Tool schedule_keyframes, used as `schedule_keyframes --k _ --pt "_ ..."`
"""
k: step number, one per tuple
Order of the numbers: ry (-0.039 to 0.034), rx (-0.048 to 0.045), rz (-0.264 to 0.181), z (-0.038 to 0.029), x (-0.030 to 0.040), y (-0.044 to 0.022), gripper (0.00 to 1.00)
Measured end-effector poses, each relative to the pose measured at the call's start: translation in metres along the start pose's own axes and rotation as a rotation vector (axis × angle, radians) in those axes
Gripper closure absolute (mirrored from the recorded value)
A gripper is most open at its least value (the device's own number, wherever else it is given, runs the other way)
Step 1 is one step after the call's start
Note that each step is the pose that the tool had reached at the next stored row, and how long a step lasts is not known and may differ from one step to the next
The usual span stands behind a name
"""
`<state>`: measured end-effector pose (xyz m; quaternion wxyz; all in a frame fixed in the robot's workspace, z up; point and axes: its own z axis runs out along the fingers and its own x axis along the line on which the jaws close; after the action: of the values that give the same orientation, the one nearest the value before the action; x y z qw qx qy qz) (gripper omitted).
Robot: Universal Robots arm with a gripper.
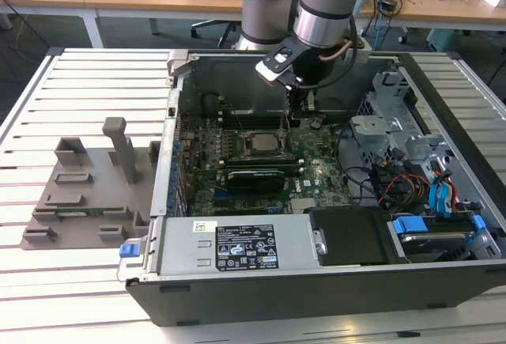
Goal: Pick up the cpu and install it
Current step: 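Close the cpu cover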
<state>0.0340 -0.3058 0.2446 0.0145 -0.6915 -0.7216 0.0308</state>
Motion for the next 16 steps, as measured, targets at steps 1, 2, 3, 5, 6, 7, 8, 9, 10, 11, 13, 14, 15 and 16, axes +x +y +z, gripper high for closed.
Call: schedule_keyframes --k 1,2,3,5,6,7,8,9,10,11,13,14,15,16 --pt "0.0000 0.0000 0.000 0.0001 0.0000 -0.0009 0.89" --pt "0.0000 -0.0001 0.000 0.0001 0.0001 -0.0016 0.89" --pt "0.0000 -0.0001 0.000 0.0002 0.0001 -0.0027 0.89" --pt "0.0001 -0.0001 0.000 0.0004 0.0002 -0.0050 0.89" --pt "0.0000 -0.0001 0.000 0.0005 0.0003 -0.0062 0.89" --pt "0.0000 -0.0001 0.000 0.0006 0.0003 -0.0072 0.89" --pt "0.0001 0.0000 0.000 0.0007 0.0004 -0.0083 0.89" --pt "0.0001 0.0000 0.000 0.0009 0.0004 -0.0095 0.89" --pt "0.0001 -0.0001 0.000 0.0010 0.0005 -0.0102 0.89" --pt "0.0000 0.0000 0.000 0.0011 0.0005 -0.0109 0.89" --pt "0.0000 0.0000 0.000 0.0012 0.0005 -0.0123 0.89" --pt "0.0000 0.0000 0.000 0.0013 0.0006 -0.0133 0.89" --pt "0.0000 -0.0001 0.000 0.0014 0.0006 -0.0141 0.89" --pt "0.0000 -0.0001 0.000 0.0015 0.0007 -0.0150 0.89"
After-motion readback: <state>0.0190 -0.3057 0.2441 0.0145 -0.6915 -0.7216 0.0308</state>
